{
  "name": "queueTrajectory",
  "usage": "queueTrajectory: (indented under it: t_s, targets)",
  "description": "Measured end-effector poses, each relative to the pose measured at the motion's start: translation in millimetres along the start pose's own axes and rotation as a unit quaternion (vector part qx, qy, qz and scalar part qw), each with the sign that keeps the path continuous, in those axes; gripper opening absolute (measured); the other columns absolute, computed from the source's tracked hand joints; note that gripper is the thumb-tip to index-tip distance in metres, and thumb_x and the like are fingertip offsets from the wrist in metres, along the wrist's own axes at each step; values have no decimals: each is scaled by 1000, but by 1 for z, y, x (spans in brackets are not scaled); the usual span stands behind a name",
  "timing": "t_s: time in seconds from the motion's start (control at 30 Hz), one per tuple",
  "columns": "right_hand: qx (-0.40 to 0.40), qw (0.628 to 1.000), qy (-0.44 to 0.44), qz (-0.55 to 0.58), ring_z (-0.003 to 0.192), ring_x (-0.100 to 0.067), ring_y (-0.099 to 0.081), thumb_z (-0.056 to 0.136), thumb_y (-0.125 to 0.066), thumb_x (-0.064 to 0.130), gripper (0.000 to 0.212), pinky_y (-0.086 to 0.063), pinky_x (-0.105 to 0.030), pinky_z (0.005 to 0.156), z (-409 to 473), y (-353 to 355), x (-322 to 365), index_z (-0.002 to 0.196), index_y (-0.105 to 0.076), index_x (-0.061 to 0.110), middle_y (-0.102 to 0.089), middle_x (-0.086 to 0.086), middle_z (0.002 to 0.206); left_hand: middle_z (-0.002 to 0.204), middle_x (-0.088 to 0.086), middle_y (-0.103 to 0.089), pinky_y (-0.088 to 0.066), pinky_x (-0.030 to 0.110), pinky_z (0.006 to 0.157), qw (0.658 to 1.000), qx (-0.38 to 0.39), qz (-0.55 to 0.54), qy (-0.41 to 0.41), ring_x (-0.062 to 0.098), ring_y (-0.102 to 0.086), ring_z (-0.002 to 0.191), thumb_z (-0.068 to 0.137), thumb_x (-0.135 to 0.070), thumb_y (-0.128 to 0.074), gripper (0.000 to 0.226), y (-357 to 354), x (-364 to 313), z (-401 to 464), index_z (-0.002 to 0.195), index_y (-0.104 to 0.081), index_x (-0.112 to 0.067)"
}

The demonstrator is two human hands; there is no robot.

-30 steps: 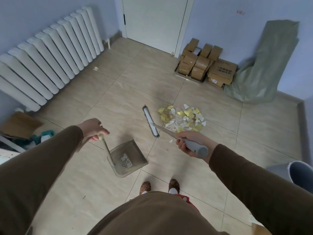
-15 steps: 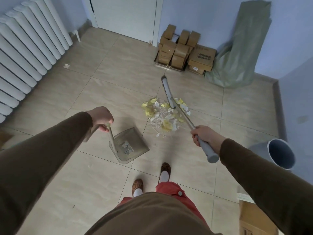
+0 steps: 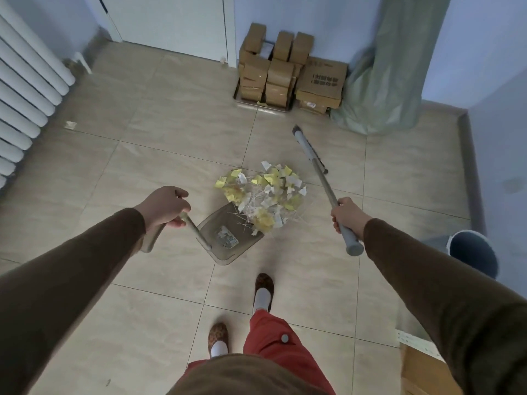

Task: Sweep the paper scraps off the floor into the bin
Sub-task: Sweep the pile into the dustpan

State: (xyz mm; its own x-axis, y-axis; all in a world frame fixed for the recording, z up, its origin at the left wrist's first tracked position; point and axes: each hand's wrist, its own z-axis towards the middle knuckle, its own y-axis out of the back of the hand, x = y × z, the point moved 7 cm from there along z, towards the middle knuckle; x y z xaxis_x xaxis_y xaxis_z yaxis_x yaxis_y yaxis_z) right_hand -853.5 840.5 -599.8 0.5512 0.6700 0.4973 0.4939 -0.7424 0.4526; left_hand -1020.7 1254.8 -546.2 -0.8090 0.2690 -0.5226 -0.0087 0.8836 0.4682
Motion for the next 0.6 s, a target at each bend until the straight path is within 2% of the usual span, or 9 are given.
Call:
queueTrajectory:
  t_s: [0.07,0.13,0.27,0.37,0.5,0.6]
  targets:
    - [0,999,-8,-53,56,-21,-52,99,-40,10,29,-49,-29,48,40,9,10,127,-40,7,-54,-17,91,114,16,-65,-62,38,80,1000,4,-8,7,32,-76,78,89,-5,-61,46,-13,-16,13,135,-56,-11]
    - [15,996,-32,-88,57,-24,-58,100,-37,10,29,-53,-34,51,74,9,16,129,-39,5,-53,-20,102,108,15,-67,-61,43,87,1000,8,-16,12,31,-77,78,87,-5,-60,45,-26,-30,24,132,-59,-13]
    - [48,987,-52,-146,59,-20,-55,101,-36,9,47,-48,-31,48,101,-22,17,147,-26,8,-48,-10,85,104,16,-69,-60,43,87,1000,3,-24,-4,29,-77,77,87,-6,-59,36,-50,-58,34,122,-65,-14]
    - [77,984,-67,-148,59,-18,-53,99,-35,8,52,-46,-29,46,87,-51,-1,147,-18,16,-46,-8,86,104,12,-69,-62,43,83,999,-5,-31,-26,28,-77,77,85,-8,-58,34,-67,-79,39,117,-67,-17]
    - [119,981,-98,-116,57,-17,-50,96,-36,8,50,-45,-25,44,49,-67,-24,142,-20,20,-50,-13,95,103,5,-68,-62,43,81,998,-1,-42,-41,28,-76,78,82,-10,-58,41,-91,-105,42,121,-66,-17]
    - [135,982,-120,-48,52,-13,-47,94,-41,6,48,-44,-23,43,13,-69,-32,138,-29,21,-53,-15,94,96,-4,-66,-61,44,84,998,-12,-37,-55,26,-76,76,78,-12,-56,43,-100,-119,40,120,-65,-17]
